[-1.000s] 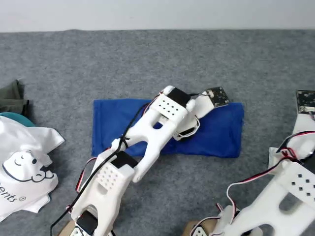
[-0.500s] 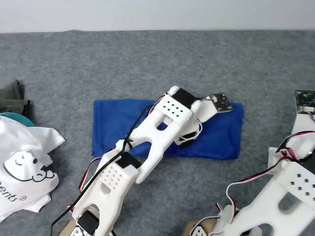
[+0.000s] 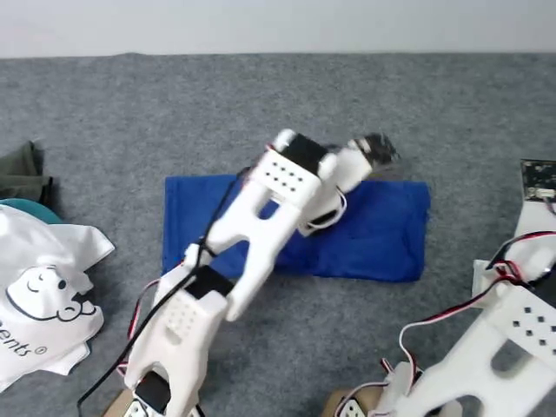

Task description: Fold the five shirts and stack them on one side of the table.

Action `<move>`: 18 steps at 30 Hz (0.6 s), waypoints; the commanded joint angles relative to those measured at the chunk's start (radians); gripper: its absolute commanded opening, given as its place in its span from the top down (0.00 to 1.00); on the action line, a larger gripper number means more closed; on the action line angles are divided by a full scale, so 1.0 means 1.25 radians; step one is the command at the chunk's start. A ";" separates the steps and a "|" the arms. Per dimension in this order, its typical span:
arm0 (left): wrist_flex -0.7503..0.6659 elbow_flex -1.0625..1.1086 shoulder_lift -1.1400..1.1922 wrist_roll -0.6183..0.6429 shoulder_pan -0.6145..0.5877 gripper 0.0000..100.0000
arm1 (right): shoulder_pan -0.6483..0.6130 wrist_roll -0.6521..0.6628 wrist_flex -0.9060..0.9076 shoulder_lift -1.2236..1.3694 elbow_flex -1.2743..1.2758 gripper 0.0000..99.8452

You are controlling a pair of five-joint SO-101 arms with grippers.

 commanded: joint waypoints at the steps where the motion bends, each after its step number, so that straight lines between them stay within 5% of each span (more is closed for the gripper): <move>1: 0.022 -0.010 -0.142 0.081 -0.041 0.95 | -0.102 -0.007 0.028 -0.012 0.014 0.93; 5: 0.022 0.090 -0.277 0.150 -0.126 0.99 | -0.268 -0.042 0.021 -0.010 0.052 0.93; 10: 0.022 0.316 -0.498 0.097 -0.254 1.00 | -0.409 -0.133 -0.084 -0.009 0.137 0.97; 18: 0.021 0.582 -0.784 -0.007 -0.487 1.00 | -0.446 -0.068 -0.396 0.015 0.350 0.99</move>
